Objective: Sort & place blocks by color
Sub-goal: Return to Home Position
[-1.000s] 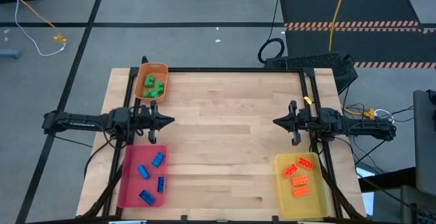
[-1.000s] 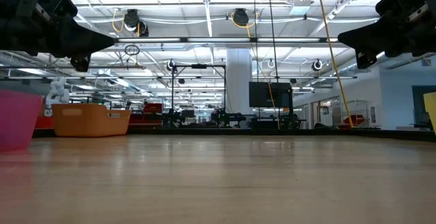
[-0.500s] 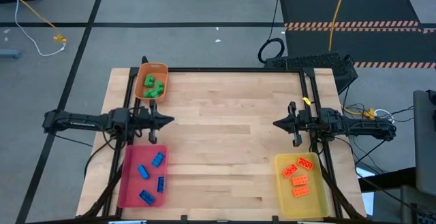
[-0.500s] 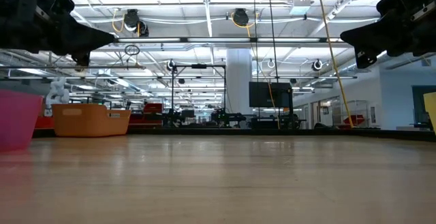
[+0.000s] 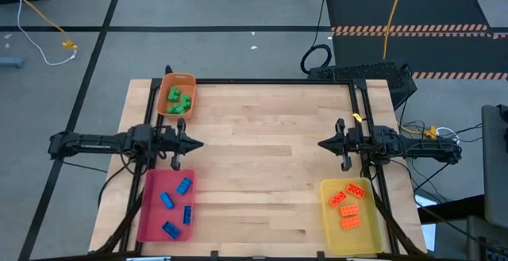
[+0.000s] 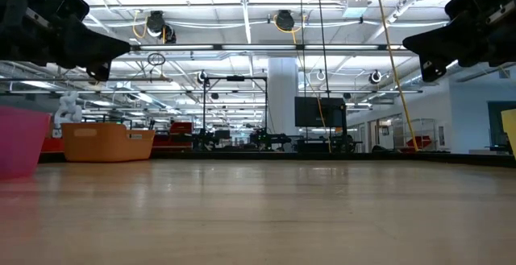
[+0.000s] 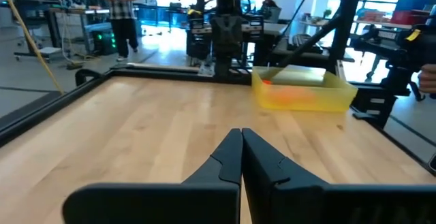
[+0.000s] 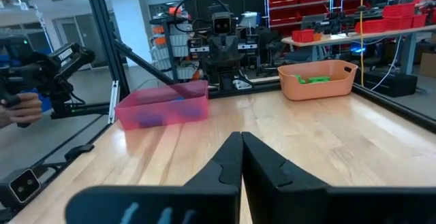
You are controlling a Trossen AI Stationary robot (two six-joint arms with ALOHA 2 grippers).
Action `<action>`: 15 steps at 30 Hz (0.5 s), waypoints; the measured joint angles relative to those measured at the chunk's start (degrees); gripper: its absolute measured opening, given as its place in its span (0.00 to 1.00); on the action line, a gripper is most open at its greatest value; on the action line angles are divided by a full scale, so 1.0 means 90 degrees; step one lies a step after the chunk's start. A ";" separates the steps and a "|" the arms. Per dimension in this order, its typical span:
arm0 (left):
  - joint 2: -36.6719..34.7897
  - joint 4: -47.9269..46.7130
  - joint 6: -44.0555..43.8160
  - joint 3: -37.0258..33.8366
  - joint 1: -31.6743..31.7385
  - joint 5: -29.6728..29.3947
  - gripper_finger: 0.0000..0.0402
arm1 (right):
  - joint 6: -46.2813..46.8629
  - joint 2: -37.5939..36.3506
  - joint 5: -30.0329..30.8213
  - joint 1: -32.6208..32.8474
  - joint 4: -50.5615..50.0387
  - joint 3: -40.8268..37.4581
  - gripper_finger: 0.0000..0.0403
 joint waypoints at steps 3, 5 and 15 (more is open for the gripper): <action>0.0000 0.0003 0.0005 0.0000 0.0086 0.0053 0.02 | 0.0102 0.0000 -0.0002 0.0000 -0.0003 0.0000 0.00; 0.0000 0.0027 0.0037 0.0000 0.0122 0.0053 0.02 | 0.0117 0.0002 -0.0002 0.0000 -0.0003 0.0000 0.00; 0.0000 0.0200 0.0323 0.0000 0.0128 0.0053 0.02 | -0.0150 0.0260 -0.0005 0.0000 -0.0008 0.0000 0.00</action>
